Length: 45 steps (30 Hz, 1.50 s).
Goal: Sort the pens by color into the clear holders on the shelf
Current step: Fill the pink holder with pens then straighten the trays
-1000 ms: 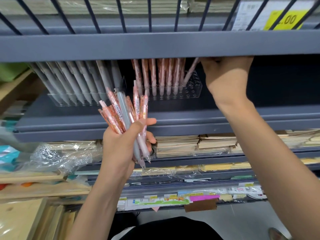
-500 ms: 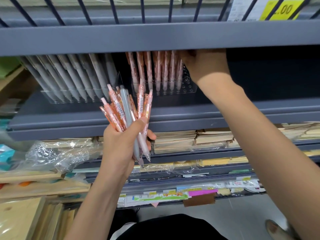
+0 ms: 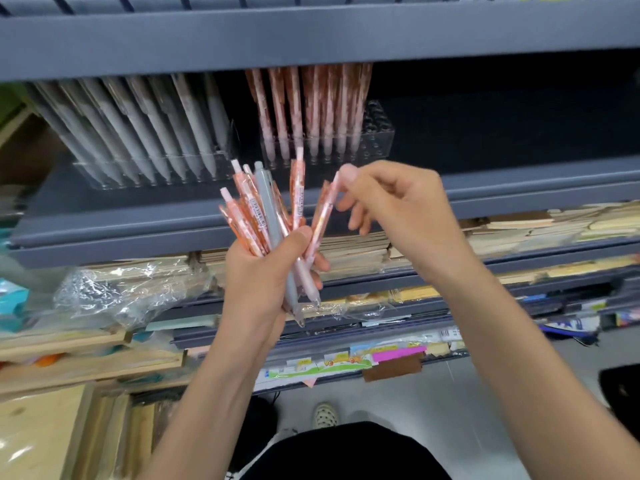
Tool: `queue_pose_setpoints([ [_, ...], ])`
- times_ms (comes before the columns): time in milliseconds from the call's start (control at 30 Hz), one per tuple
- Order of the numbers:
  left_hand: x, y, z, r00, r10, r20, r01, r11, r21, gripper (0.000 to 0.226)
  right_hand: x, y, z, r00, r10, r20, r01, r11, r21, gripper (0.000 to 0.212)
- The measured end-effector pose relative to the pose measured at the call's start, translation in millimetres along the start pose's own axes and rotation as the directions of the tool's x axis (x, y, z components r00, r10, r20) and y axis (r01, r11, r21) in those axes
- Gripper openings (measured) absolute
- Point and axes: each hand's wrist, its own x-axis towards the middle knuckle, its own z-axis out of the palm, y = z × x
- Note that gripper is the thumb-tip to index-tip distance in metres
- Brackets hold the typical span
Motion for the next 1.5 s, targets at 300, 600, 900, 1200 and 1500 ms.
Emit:
queue_pose_setpoints([
  [300,-11,-2,5,0.996,-0.031,0.088,0.038,0.997,-0.074,0.005,-20,-2,-15,0.992,0.022,-0.123,0.01,0.966,0.259,0.006],
  [600,-4,-8,18,0.998,0.06,0.007,-0.059,0.994,-0.092,0.018,66,28,-71,0.786,-0.084,-0.612,0.304,0.915,0.265,0.011],
  [900,-2,-34,50,0.992,0.124,-0.039,-0.125,0.992,-0.035,0.01,135,46,-73,0.887,-0.232,-0.399,0.319,0.933,0.169,0.019],
  [1200,-12,-32,65,0.993,0.111,-0.024,-0.11,0.993,0.046,0.02,177,36,-61,0.982,-0.19,0.006,0.17,0.866,-0.471,0.042],
  [1500,-18,-34,66,0.988,0.124,-0.09,-0.121,0.992,0.043,0.015,176,31,-56,0.983,-0.183,0.035,0.179,0.879,-0.443,0.042],
])
